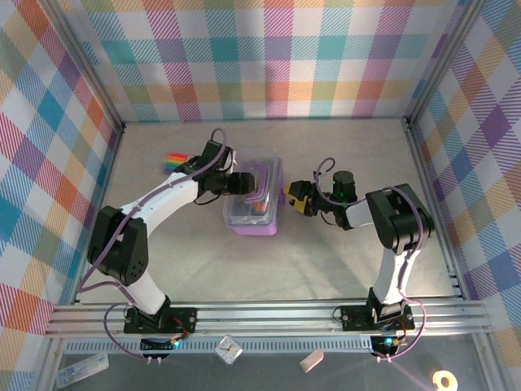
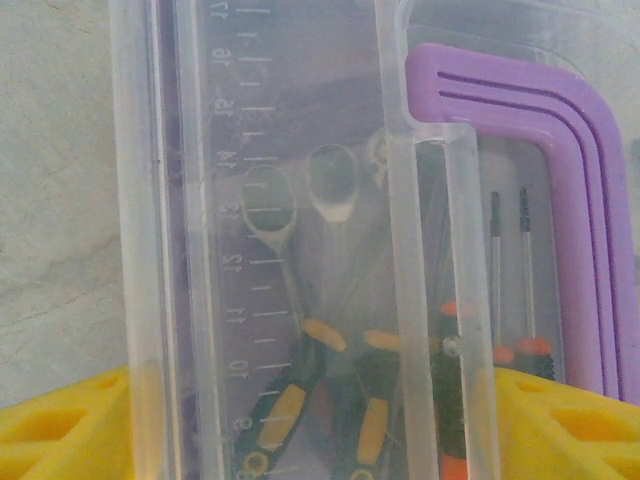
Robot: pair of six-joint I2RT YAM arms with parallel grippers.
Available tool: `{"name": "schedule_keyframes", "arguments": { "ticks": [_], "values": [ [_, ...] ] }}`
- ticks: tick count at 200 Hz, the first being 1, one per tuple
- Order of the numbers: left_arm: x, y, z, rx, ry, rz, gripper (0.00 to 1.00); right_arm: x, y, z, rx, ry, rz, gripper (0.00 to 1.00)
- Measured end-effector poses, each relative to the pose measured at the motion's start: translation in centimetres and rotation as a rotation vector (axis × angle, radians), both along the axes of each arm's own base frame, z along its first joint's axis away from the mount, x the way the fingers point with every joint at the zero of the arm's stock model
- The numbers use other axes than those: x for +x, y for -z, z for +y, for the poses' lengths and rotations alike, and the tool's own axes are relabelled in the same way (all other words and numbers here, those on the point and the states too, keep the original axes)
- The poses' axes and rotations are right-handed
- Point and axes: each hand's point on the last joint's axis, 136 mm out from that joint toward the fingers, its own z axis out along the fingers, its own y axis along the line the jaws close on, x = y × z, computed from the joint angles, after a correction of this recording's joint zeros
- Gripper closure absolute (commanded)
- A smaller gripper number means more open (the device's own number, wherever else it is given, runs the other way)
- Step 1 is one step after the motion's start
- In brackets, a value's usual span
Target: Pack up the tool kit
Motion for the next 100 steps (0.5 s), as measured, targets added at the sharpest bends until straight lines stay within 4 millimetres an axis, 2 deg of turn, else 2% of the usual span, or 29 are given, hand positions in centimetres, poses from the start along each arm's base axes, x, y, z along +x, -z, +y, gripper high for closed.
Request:
{"name": "schedule_keyframes", "arguments": {
  "ticks": [52,100],
  "values": [
    [0.1,-0.7,-0.1,-0.010,0.002,-0.008,0.27,0.7,1.6,0.5,0.026,0.014,0.069,0.17],
    [0.1,-0.7,0.2,-0.015,-0.003,0.000,0.27,1.2,0.8,1.7,0.074,0.001,0.070,0.18]
  ]
}}
